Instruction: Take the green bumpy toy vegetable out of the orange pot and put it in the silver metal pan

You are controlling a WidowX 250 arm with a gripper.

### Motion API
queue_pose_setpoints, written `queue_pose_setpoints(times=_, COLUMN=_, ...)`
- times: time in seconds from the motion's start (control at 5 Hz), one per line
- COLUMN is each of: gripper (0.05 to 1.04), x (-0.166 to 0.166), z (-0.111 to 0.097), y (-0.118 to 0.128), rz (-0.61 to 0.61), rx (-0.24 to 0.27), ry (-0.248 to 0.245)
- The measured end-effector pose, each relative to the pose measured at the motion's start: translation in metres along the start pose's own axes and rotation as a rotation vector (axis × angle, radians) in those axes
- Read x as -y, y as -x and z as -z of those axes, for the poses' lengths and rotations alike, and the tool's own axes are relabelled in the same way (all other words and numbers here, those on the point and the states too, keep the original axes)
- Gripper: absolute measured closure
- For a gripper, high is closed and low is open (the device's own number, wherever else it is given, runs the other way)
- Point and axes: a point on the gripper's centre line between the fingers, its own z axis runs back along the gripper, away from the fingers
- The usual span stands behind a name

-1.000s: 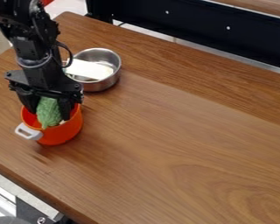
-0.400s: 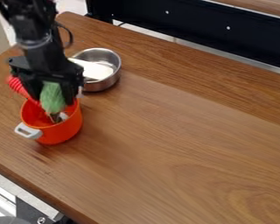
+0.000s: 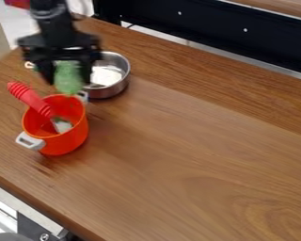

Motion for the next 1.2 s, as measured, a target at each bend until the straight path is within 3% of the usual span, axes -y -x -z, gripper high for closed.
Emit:
queue_pose_setpoints(times=0.4, gripper=0.309, x=0.028, z=0.023, y=-0.048, rz=-0.186, rx=0.014, ry=-0.025)
queue_pose_setpoints(times=0.6, gripper=0.309, x=0.030, z=0.031, y=-0.059, rz=-0.226, rx=0.001, ry=-0.033)
queue_pose_setpoints(times=1.0, gripper=0.309, x=0.028, z=0.047, y=-0.060, rz=-0.220, rx=-0.154, ry=-0.047)
queue_pose_setpoints(times=1.2, gripper=0.283, x=0.028, z=0.048, y=-0.058, rz=-0.208, rx=-0.170, ry=-0.051)
